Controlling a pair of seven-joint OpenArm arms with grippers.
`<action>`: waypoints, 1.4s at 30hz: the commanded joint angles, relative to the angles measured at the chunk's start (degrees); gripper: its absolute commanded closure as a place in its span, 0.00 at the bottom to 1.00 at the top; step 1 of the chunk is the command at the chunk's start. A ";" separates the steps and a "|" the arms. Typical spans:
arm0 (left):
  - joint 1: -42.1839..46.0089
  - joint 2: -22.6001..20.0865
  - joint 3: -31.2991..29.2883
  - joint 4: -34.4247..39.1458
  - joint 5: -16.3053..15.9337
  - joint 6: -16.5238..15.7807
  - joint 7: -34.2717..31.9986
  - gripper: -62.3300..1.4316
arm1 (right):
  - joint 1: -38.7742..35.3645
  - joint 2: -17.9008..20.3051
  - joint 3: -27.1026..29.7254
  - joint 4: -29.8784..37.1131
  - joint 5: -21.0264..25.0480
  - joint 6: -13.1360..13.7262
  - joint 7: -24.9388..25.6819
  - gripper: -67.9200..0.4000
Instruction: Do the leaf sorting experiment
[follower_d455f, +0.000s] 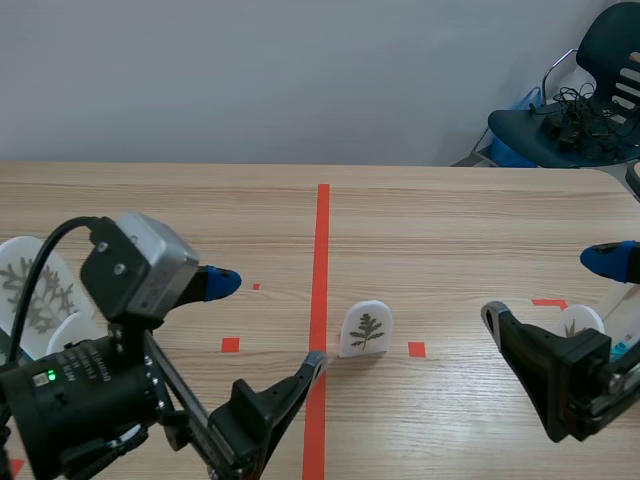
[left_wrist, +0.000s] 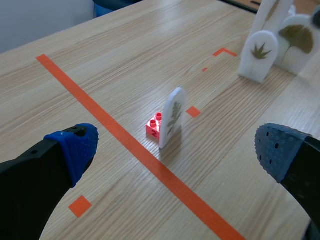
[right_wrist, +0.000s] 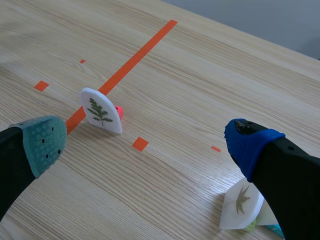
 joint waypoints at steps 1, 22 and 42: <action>-2.43 0.83 0.42 -4.15 1.14 0.15 -1.79 0.00 | 0.79 0.13 0.70 1.05 0.66 0.02 0.81 0.00; -27.23 11.43 12.85 -41.42 8.55 8.13 -12.79 0.00 | 0.79 0.13 0.70 1.05 0.63 0.00 0.81 0.00; -29.20 13.38 16.52 -44.28 8.48 10.78 -13.27 0.51 | 0.79 0.13 0.70 1.05 0.63 0.00 0.81 0.00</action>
